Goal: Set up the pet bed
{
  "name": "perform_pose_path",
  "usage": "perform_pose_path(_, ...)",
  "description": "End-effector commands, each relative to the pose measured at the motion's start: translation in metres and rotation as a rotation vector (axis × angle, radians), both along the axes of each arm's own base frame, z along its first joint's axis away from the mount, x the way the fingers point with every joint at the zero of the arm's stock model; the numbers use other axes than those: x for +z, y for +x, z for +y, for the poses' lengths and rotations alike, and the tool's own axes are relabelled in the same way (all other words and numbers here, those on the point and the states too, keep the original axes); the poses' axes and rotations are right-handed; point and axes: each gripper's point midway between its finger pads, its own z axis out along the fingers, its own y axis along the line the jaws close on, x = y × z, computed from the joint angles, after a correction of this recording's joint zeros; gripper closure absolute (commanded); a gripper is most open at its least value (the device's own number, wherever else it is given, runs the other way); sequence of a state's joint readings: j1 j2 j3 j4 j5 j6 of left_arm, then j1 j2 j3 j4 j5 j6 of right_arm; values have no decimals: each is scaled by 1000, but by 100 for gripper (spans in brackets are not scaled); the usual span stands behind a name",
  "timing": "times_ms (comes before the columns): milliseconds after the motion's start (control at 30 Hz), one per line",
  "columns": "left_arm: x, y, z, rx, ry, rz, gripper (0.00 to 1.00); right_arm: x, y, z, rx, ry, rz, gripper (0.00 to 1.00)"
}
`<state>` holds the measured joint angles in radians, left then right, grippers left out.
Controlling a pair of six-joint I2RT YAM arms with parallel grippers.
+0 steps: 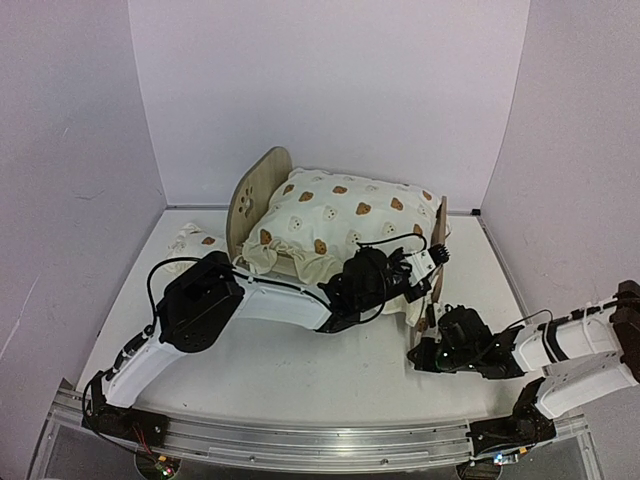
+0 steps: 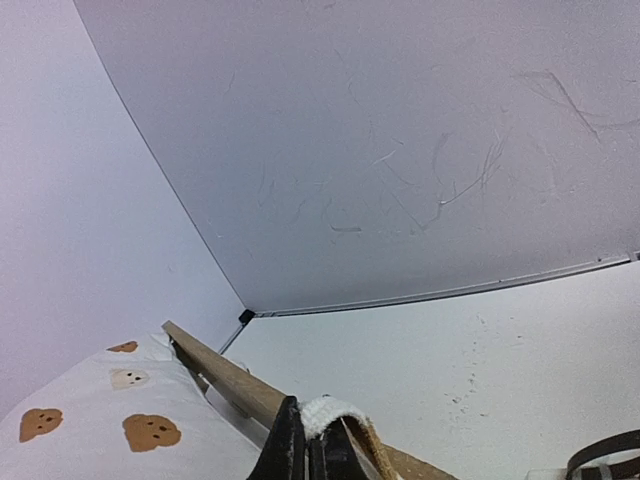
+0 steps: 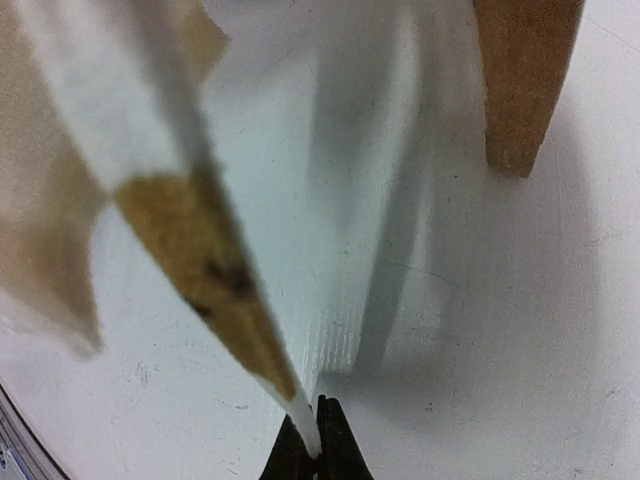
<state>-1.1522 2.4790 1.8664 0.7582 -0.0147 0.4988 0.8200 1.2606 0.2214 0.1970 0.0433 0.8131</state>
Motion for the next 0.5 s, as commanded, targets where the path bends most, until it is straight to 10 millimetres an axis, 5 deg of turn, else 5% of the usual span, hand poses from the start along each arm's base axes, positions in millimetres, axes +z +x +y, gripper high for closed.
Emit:
perform_pose_path(0,169,23,47,173,-393,-176,100,-24,-28,-11,40,-59,116,100)
perform_pose_path(200,178,64,54,264,-434,-218,100,-35,-39,-6,87,-67,143,100)
perform_pose_path(300,178,69,57,246,-414,-210,100,-34,-39,-4,91,-67,142,100)
perform_pose_path(467,122,48,36,128,-288,-139,100,-20,-33,-1,91,-63,102,100)
